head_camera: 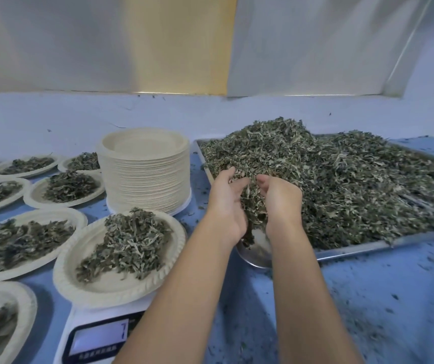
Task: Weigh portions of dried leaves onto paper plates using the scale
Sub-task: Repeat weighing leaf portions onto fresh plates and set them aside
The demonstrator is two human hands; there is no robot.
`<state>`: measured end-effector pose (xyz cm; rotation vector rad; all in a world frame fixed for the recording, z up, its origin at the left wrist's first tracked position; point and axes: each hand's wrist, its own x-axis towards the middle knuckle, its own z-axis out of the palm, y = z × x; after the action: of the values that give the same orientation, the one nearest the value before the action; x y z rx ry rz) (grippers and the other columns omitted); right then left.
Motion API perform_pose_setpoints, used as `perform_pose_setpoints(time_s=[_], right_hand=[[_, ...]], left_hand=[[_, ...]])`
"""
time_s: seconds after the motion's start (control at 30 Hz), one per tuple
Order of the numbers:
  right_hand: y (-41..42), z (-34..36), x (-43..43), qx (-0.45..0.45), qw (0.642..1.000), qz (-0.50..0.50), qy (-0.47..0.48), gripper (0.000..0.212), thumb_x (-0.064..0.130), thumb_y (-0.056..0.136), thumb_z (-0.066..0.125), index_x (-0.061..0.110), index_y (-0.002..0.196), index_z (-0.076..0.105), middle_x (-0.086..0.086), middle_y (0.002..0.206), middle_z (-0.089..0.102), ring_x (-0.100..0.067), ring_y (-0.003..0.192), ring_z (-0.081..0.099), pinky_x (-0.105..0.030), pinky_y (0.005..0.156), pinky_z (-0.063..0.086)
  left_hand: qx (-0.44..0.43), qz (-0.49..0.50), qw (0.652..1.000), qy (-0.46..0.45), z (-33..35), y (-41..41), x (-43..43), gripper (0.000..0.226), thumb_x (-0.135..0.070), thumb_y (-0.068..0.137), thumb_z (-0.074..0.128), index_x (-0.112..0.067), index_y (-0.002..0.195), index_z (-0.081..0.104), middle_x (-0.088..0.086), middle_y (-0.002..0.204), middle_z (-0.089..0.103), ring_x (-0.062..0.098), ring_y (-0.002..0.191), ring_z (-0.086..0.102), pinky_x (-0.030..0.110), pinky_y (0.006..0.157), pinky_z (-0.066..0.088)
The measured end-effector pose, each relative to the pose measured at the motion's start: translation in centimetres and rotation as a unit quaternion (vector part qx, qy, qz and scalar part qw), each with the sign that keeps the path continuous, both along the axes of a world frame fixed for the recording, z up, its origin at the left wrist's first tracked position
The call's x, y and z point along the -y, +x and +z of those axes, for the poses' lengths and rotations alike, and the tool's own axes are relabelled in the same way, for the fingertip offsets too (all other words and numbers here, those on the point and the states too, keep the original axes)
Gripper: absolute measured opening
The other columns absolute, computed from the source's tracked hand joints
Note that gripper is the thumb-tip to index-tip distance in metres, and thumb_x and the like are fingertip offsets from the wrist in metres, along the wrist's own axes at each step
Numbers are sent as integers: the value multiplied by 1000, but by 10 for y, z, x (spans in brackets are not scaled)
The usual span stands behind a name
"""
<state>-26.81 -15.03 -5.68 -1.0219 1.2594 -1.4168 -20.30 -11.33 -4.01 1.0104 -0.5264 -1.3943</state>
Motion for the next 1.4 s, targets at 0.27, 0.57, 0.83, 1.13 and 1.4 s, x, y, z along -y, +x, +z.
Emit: perform_pose_setpoints(time_s=[0.27, 0.57, 0.83, 1.13, 1.4], right_hand=[[9, 0, -10, 40, 998, 37, -6, 35, -12, 83, 49, 18, 91, 66, -2, 95, 67, -7, 77, 60, -13, 54, 44], [29, 8, -18, 97, 993, 70, 11, 23, -2, 88, 48, 9, 90, 67, -5, 75, 65, -13, 68, 60, -21, 64, 50], [59, 18, -38, 177, 963, 201, 14, 17, -5, 92, 48, -3, 88, 65, -13, 74, 68, -17, 64, 69, -24, 68, 59], [96, -2, -48, 48, 969, 241, -3, 15, 7, 93, 53, 8, 93, 68, -2, 91, 68, -9, 87, 65, -23, 85, 50], [103, -15, -44, 1, 973, 232, 9, 16, 9, 91, 54, 13, 89, 69, -2, 93, 70, -9, 91, 65, -20, 81, 46]], left_hand=[[-26, 32, 999, -7, 4, 9, -9, 39, -28, 99, 41, -4, 125, 56, 10, 124, 60, 13, 79, 51, 26, 71, 40], [-42, 46, 998, -31, 10, 26, -31, 23, -13, 98, 40, -5, 115, 53, 14, 128, 59, 15, 83, 57, 25, 75, 44], [13, 105, 991, -81, 24, 73, -68, 30, -9, 97, 40, -4, 123, 54, 14, 135, 53, 21, 132, 43, 29, 107, 32], [173, 248, 947, -111, 21, 135, -110, 31, 0, 94, 37, -9, 108, 63, 5, 117, 65, 11, 113, 57, 23, 99, 41], [236, 303, 923, -25, -10, 178, -123, 32, -3, 93, 41, -14, 109, 66, 0, 116, 66, 9, 109, 58, 22, 89, 41]])
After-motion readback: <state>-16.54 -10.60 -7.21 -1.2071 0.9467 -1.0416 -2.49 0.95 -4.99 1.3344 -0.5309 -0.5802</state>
